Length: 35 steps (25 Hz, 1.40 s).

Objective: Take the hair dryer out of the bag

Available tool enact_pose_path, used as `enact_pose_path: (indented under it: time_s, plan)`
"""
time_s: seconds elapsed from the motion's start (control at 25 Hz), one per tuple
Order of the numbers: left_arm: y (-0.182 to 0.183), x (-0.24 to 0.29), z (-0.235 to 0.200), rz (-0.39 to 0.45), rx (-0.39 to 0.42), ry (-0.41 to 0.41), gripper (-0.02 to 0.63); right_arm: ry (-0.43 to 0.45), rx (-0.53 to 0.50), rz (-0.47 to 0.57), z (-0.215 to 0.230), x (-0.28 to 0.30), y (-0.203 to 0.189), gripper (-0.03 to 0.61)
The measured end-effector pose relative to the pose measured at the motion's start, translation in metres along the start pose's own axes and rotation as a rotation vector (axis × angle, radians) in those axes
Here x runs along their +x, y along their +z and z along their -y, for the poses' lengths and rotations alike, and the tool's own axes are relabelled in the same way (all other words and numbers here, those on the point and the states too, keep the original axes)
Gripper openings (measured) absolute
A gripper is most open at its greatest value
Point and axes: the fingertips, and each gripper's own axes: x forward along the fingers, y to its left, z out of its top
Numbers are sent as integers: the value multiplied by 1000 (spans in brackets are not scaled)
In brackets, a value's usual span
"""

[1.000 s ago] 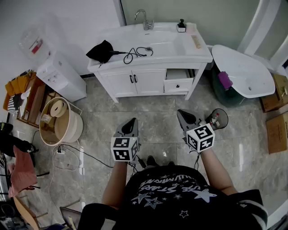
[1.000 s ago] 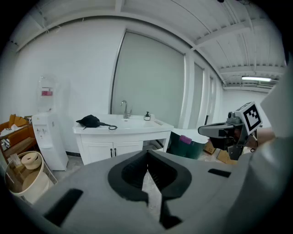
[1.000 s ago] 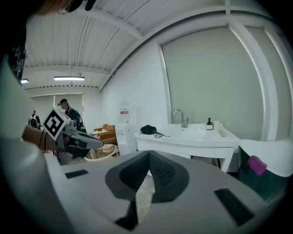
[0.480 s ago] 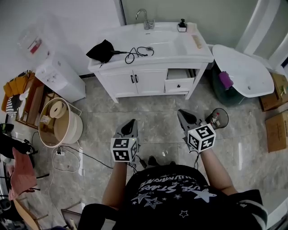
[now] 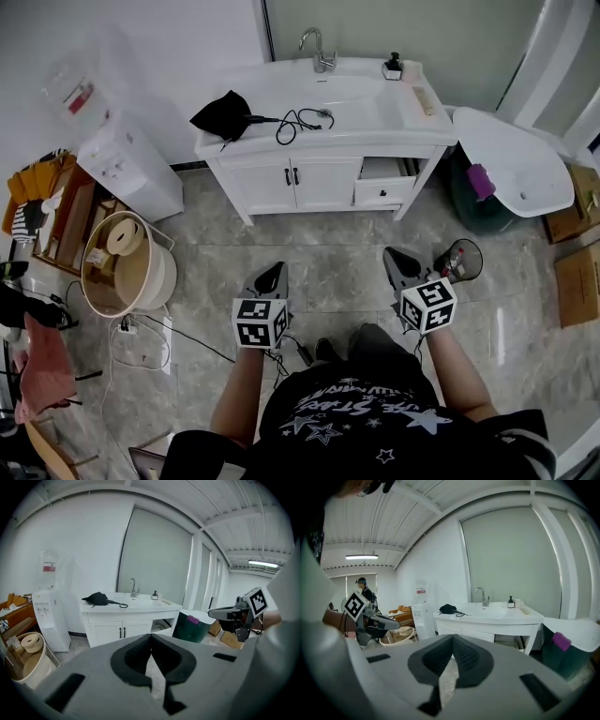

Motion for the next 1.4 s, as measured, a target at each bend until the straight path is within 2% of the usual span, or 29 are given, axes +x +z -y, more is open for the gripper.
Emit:
enact_pose_path:
  time_s: [0.24,0.48,0.88,1.04,1.08,1.12,1.24,1.4]
  plan:
    - [-7,13,-8,-32,-10,4,11,-7,36,-27,12,14,-10,6]
    - [7,40,-26,-35,-16,56,11,27,55,-30,40,58,-8,6]
    - [67,136,-57,-11,-31,133,11,111,70,15,118,167,48,6]
    - [92,169,-70,-1,-44,210,12,160,84,20,147,205,71,18]
    - [98,175,-72,6,-54,221,20,181,88,12,152,214,75,61]
    - [103,180,-75,12,-65,229,68,202,87,3,155,222,77,84]
    - [116,192,-81,20,-76,267,116,264,73,-18,163,245,85,97]
    - [125,201,-92,31,-99,326,234,353,78,-44,168,272,94,183]
